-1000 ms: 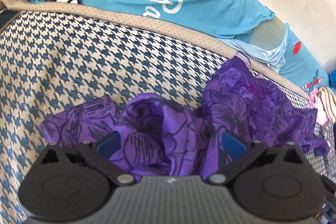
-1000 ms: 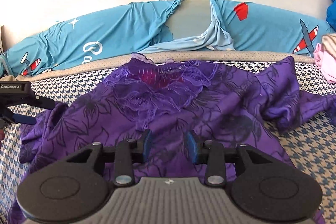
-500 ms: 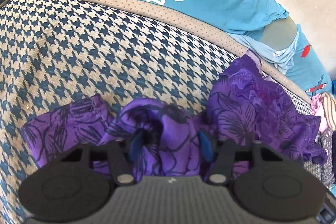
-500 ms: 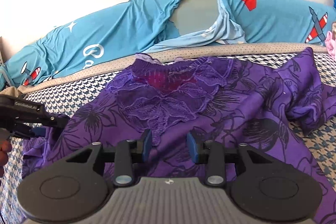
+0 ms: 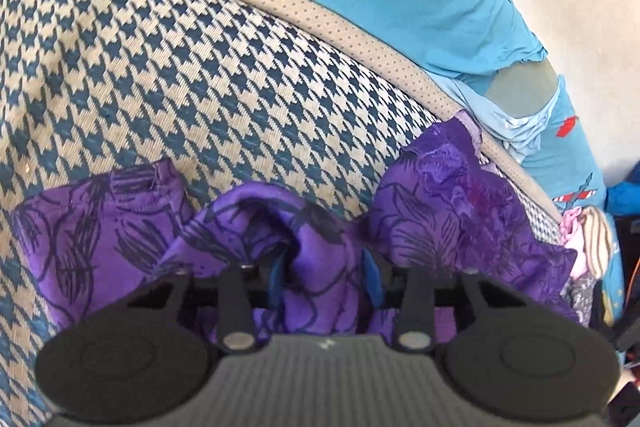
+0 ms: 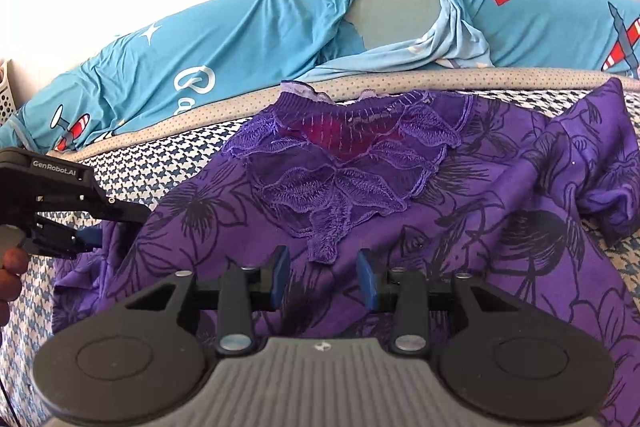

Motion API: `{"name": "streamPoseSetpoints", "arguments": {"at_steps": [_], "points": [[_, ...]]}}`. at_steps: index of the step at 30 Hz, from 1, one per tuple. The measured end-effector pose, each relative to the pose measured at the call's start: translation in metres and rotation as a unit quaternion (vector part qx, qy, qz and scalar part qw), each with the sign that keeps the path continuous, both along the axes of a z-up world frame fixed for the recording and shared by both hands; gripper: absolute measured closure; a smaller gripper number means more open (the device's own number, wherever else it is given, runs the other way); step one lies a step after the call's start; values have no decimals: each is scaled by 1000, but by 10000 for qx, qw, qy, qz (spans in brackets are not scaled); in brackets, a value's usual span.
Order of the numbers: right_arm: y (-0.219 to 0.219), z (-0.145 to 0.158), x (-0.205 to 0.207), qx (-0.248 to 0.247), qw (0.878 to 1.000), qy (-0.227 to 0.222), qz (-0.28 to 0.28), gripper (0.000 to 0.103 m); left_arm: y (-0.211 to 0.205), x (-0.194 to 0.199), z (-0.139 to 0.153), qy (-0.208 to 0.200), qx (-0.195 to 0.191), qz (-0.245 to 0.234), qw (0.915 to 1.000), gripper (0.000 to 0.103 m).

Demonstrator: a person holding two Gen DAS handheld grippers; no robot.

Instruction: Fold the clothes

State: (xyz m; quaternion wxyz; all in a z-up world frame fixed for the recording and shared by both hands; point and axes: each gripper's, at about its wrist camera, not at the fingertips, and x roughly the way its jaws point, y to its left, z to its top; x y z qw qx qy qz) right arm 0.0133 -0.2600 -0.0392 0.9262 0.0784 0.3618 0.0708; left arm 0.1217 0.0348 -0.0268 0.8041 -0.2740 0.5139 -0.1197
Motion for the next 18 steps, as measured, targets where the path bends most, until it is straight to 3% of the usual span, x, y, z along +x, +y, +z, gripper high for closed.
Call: {"name": "streamPoseSetpoints", "arguments": {"at_steps": [4,9,12,13,15,18], "points": [[2,-2,1,17,10000,46,21,67,-7,0,-5,-33,230,5,9997,64],[4,-2,1,-15,10000,40,51,67,-8,-3,-3,-249,450,147,9986,91],[4,-1,1,27,10000,25,47,67,-5,-10,12,-673,735,448,9940,92],[4,-1,1,37,10000,19,50,67,-6,-13,20,-923,969,551,9895,92],[6,-1,1,33,10000,17,71,67,-7,-22,41,-1541,1629,760,9716,93],[7,-3,1,21,9999,54,105,67,-11,-36,66,-2291,2409,1016,9376,92]]}}
